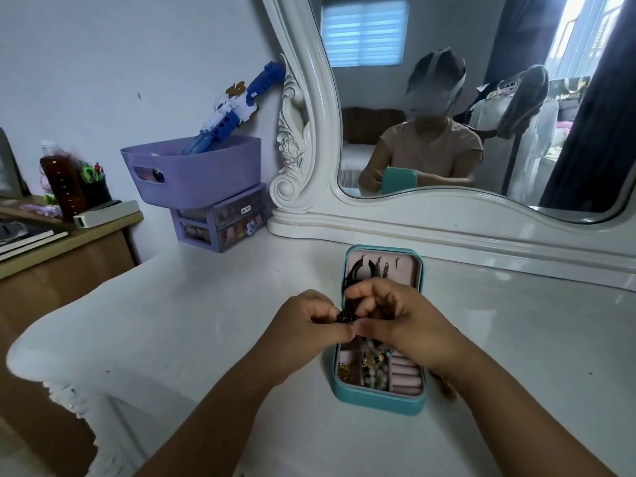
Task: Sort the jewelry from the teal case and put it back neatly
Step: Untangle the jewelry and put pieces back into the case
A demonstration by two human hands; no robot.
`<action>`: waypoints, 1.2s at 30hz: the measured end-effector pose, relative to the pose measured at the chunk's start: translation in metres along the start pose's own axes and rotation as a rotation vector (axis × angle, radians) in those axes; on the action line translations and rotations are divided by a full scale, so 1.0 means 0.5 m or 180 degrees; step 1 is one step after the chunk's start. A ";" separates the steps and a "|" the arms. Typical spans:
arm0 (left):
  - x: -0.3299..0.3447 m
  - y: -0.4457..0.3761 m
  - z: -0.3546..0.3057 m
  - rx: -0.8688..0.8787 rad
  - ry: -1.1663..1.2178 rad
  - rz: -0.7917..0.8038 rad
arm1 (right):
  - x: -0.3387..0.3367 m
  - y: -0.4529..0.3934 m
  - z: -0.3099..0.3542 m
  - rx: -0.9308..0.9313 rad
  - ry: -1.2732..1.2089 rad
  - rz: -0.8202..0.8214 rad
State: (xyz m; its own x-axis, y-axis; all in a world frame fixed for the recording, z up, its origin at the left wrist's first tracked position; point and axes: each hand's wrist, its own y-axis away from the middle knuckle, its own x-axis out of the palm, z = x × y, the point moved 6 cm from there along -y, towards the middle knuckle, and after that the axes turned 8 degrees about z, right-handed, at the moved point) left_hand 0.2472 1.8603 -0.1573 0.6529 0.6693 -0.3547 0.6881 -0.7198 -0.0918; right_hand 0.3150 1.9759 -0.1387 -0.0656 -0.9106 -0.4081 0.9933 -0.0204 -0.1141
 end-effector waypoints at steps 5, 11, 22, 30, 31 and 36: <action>0.010 -0.001 0.006 -0.0110 0.0695 0.0509 | 0.002 0.003 0.005 0.0042 0.0204 0.0260; -0.009 0.000 0.007 -0.0102 0.0084 -0.0143 | 0.005 -0.011 -0.005 -0.0092 0.0935 -0.0029; 0.003 0.004 -0.017 0.0110 -0.0825 -0.0345 | -0.007 -0.014 -0.017 -0.0072 0.0909 -0.0256; 0.010 -0.003 -0.003 0.0222 -0.1107 0.0016 | -0.041 0.008 0.000 -0.0165 0.0049 -0.0627; 0.012 -0.004 0.000 0.0207 -0.1121 0.0074 | -0.044 0.011 0.003 -0.0187 0.0025 -0.0682; 0.022 -0.008 0.008 0.0059 -0.1136 0.0154 | -0.055 0.021 0.015 -0.0244 0.0094 -0.0875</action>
State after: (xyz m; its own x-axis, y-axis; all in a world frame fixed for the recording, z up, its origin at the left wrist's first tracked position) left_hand 0.2502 1.8698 -0.1643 0.5305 0.5302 -0.6614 0.6511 -0.7545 -0.0826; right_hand 0.3281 1.9977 -0.1219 -0.3353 -0.8628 -0.3784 0.9277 -0.2326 -0.2919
